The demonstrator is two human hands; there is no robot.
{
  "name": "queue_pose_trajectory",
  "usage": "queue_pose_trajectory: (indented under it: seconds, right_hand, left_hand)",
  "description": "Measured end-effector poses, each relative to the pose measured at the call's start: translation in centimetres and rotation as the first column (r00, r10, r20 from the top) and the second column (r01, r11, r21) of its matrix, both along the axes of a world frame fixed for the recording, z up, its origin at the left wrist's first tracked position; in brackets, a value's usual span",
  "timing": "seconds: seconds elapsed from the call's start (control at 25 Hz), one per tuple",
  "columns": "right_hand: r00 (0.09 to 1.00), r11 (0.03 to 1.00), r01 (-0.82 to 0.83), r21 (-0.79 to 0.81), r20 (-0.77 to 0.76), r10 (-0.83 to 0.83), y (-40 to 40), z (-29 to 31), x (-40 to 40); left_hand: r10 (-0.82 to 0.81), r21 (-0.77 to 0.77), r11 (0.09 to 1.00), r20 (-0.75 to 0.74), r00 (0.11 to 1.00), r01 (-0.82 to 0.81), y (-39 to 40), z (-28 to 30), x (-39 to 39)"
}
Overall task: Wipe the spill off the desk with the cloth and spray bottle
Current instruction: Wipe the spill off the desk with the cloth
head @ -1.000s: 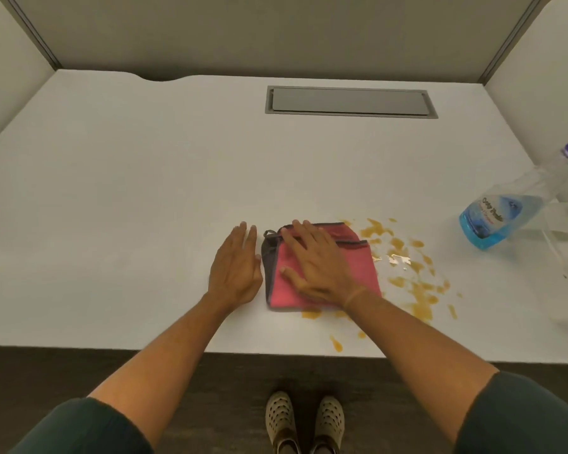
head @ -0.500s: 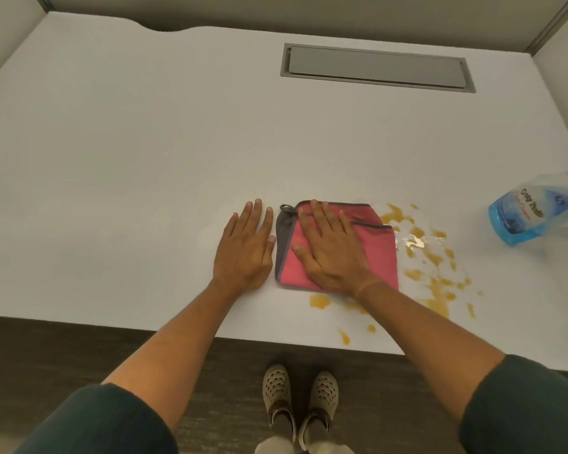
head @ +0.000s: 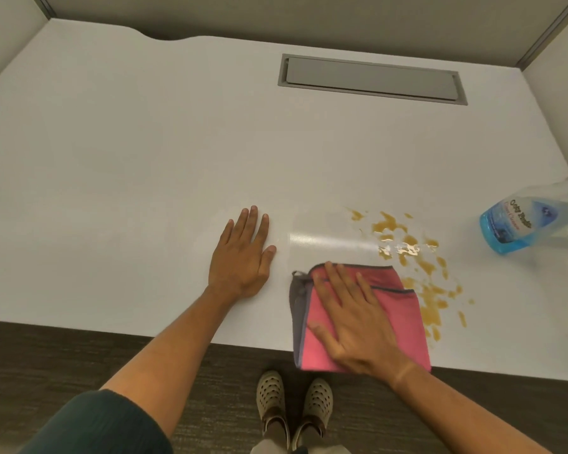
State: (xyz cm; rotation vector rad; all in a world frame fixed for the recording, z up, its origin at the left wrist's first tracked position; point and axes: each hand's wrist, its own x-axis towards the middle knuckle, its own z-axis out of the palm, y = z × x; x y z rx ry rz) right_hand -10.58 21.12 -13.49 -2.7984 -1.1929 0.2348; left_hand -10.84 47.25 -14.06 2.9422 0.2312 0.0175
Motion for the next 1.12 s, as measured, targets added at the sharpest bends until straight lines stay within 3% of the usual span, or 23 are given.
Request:
queue_pose_trajectory:
  seconds: [0.2, 0.32, 0.4, 0.52, 0.64, 0.88, 1.0, 1.12]
  right_hand:
    - [0.939, 0.939, 0.342, -0.01, -0.015, -0.343, 5.3, 0.8, 5.0]
    - [0.981, 0.981, 0.195, -0.016, -0.004, -0.195, 6.3, 0.8, 4.8]
    - [0.999, 0.999, 0.035, -0.016, 0.006, -0.035, 3.9, 0.4, 2.3]
    - [0.998, 0.998, -0.066, -0.016, 0.019, 0.067, -1.1, -0.2, 0.0]
    - [1.0, 0.999, 0.022, -0.024, 0.007, -0.022, -2.7, -0.1, 1.2]
    - [0.943, 0.943, 0.332, -0.025, 0.008, -0.331, 5.5, 0.7, 8.4]
    - [0.962, 0.962, 0.271, -0.016, 0.006, -0.271, 5.4, 0.7, 7.4]
    - [0.985, 0.985, 0.172, 0.016, 0.008, -0.172, 3.1, 0.2, 1.6]
  left_hand:
    - [0.001, 0.033, 0.999, 0.003, 1.0, -0.001, -0.2, -0.3, 0.1]
    - [-0.014, 0.025, 1.0, -0.003, 1.0, 0.014, 0.0, -0.2, 0.1]
    - [-0.022, 0.017, 1.0, -0.014, 1.0, 0.022, 0.0, 0.0, 0.0]
    - [-0.026, 0.007, 1.0, -0.014, 1.0, 0.026, 0.0, 0.0, 0.0]
    - [-0.013, 0.013, 1.0, -0.016, 1.0, 0.013, -0.1, -0.1, -0.1]
    - [-0.019, 0.046, 0.999, -0.003, 1.0, 0.019, -0.1, -0.6, 0.2]
    - [-0.03, 0.041, 0.999, -0.009, 0.999, 0.031, 0.1, -0.5, 0.1]
    - [-0.029, 0.047, 0.998, -0.011, 1.0, 0.03, 0.1, -0.5, 0.1]
